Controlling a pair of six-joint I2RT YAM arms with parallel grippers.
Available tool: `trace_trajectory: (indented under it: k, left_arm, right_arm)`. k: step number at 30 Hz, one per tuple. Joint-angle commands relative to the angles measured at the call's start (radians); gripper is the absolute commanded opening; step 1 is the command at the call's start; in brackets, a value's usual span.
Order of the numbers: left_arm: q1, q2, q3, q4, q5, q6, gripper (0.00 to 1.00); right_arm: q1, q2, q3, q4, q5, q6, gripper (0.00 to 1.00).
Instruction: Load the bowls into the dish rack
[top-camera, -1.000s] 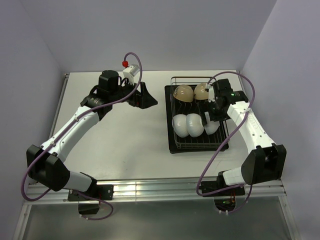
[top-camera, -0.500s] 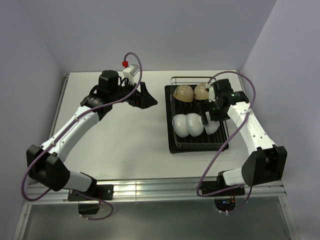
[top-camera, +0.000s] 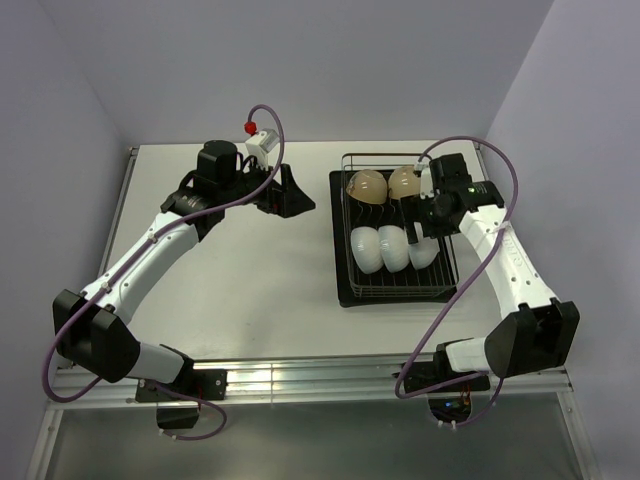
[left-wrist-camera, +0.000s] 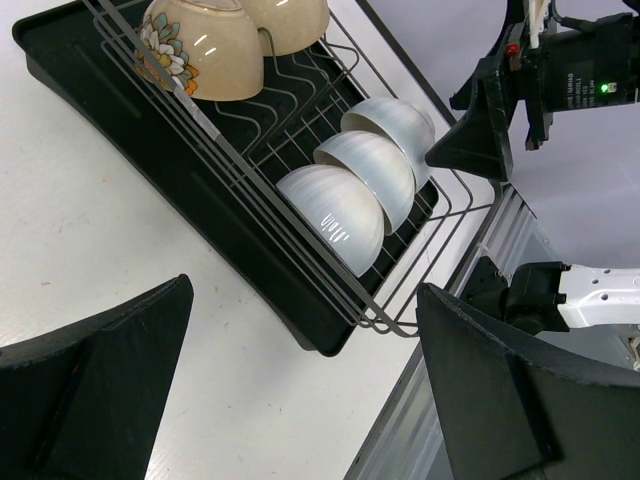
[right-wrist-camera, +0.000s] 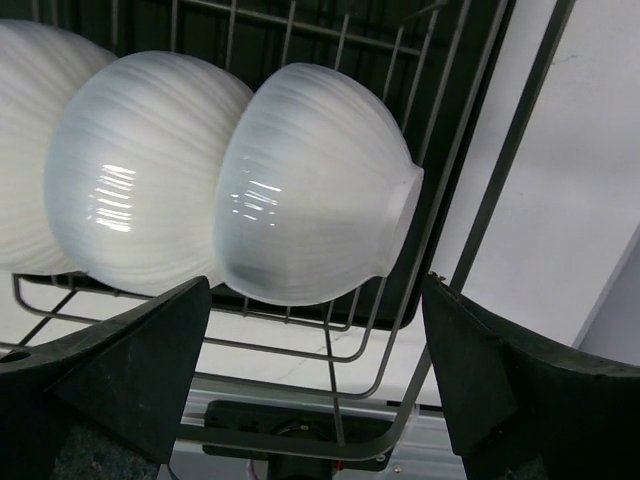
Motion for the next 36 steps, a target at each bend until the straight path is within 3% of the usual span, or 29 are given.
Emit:
trace_trajectory:
  k: [1, 12, 17, 23, 27, 32, 36]
  left_arm:
    - [0.005, -0.014, 0.012, 0.019, 0.025, 0.018, 1.0]
    - [0.007, -0.026, -0.006, 0.032, 0.055, 0.016, 0.99]
    - [0.033, -0.042, -0.003, 0.026, 0.111, 0.012, 0.99]
    - [0.149, 0.006, 0.086, -0.11, 0.178, 0.022, 0.99]
    - [0.273, 0.082, 0.208, -0.253, 0.114, 0.048, 0.99]
    - [0.404, 0.147, 0.331, -0.439, 0.06, 0.171, 0.99]
    - [0.503, 0.173, 0.322, -0.492, -0.007, 0.237, 1.0]
  right_arm:
    - [0.008, -0.05, 0.057, -0.011, -0.046, -0.005, 0.92]
    - [0.01, -0.07, 0.077, -0.014, -0.179, -0.005, 0.9]
    - [0.01, -0.104, 0.1, 0.046, -0.271, 0.012, 0.98]
    - [0.01, -0.091, 0.194, 0.087, -0.408, 0.033, 1.0]
    - [0.013, -0.067, 0.247, 0.161, -0.503, 0.087, 1.0]
    - [0.013, -0.019, 0.298, 0.213, -0.48, 0.128, 1.0]
    - [0.008, 0.007, 0.3, 0.245, -0.448, 0.122, 1.0]
